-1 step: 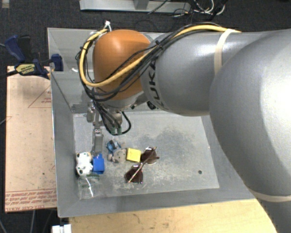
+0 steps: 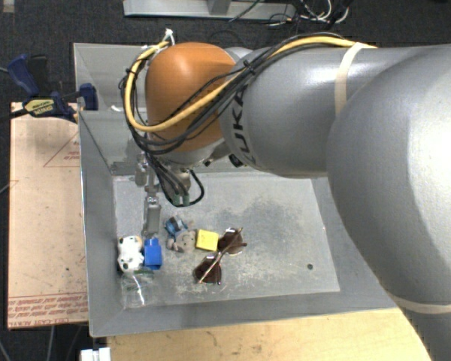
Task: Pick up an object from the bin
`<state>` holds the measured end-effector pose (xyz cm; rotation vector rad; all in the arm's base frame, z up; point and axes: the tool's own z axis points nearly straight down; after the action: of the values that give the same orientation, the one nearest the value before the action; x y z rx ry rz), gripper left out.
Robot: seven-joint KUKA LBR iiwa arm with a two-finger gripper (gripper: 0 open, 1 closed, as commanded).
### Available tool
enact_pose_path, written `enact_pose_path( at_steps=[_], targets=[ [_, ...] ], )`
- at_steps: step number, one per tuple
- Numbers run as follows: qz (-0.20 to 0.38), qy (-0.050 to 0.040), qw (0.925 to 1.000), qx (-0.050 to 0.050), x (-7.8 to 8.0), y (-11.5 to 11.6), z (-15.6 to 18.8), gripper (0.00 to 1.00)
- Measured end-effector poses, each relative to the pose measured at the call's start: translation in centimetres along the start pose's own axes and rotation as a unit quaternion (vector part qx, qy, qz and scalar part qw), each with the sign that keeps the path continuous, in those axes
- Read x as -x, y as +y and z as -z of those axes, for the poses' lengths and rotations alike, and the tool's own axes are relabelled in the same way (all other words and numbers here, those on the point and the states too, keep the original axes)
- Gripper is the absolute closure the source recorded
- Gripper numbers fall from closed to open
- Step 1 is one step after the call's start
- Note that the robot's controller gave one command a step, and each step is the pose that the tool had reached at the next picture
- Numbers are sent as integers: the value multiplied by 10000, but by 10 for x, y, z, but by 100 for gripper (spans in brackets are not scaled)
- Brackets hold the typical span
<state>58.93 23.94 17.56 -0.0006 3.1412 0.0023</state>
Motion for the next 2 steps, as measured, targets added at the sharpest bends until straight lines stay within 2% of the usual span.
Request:
enact_pose_path(
  at_steps=[1, 2],
  targets=[
    [746, -38, 9972, 6, -17, 3, -35, 0],
    [2035, 23, 9791, -7, -58, 8, -59, 0]
  ],
)
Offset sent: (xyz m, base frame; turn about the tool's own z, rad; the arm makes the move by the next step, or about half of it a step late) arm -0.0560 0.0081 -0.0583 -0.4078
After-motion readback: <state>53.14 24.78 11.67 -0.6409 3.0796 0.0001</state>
